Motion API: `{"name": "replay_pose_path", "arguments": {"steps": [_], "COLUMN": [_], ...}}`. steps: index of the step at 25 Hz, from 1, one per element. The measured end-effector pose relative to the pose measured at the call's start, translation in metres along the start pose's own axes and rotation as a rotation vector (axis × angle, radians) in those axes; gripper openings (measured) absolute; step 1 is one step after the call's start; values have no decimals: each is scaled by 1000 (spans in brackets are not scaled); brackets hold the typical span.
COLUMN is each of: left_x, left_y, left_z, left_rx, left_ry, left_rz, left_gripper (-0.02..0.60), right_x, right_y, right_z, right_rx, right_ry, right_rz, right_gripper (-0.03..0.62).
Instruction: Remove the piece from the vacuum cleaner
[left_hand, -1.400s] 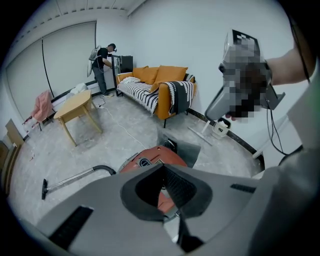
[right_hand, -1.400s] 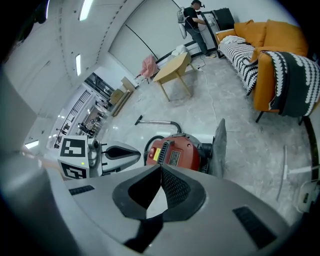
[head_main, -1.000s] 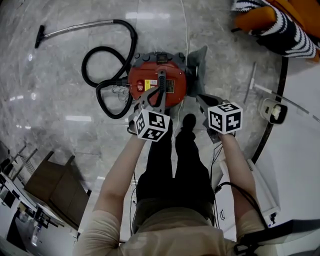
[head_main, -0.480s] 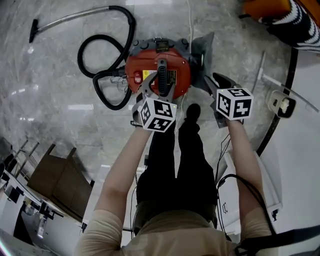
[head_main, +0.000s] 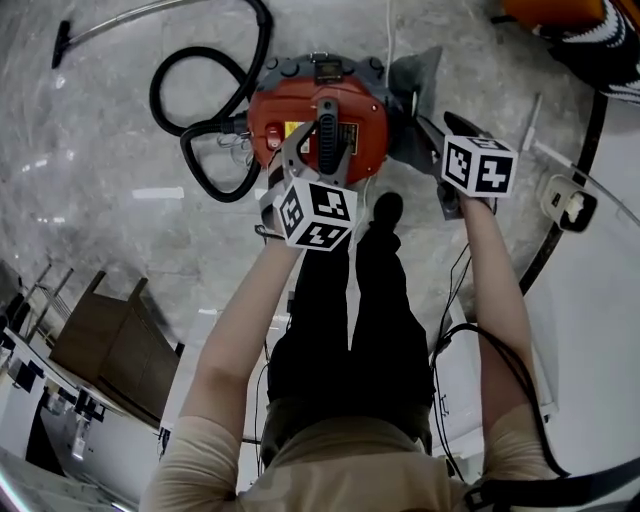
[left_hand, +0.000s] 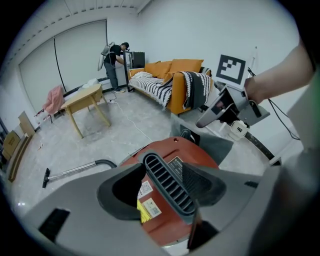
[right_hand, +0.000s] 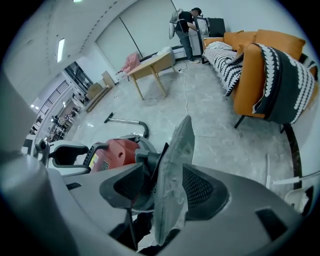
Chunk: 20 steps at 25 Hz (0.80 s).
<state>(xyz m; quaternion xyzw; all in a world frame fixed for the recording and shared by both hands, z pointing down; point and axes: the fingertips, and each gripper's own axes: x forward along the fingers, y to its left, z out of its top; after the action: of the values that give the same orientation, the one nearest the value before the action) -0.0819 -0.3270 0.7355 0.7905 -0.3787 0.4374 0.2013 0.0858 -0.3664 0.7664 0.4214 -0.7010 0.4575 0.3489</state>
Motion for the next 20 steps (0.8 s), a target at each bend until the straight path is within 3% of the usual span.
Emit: {"name": "replay_pose_path", "arguments": {"steps": [4, 9, 17, 20], "left_x": [0, 3, 4, 3], "left_y": [0, 1, 0, 0], "left_z": [0, -3, -3, -2], "left_rx": [6, -59, -46, -50], "left_ry": [1, 11, -3, -11], "left_rz": [22, 2, -5, -2], "left_gripper": [244, 244, 244, 244], "right_x": [18, 38, 40, 37], "right_y": [0, -4, -4, -7], "right_z": [-9, -21, -22, -26], "right_rx": [-12, -38, -90, -155], "right_ry": [37, 94, 105, 129], "right_rz": [-3, -39, -36, -70], "right_gripper": [224, 222, 215, 113]}}
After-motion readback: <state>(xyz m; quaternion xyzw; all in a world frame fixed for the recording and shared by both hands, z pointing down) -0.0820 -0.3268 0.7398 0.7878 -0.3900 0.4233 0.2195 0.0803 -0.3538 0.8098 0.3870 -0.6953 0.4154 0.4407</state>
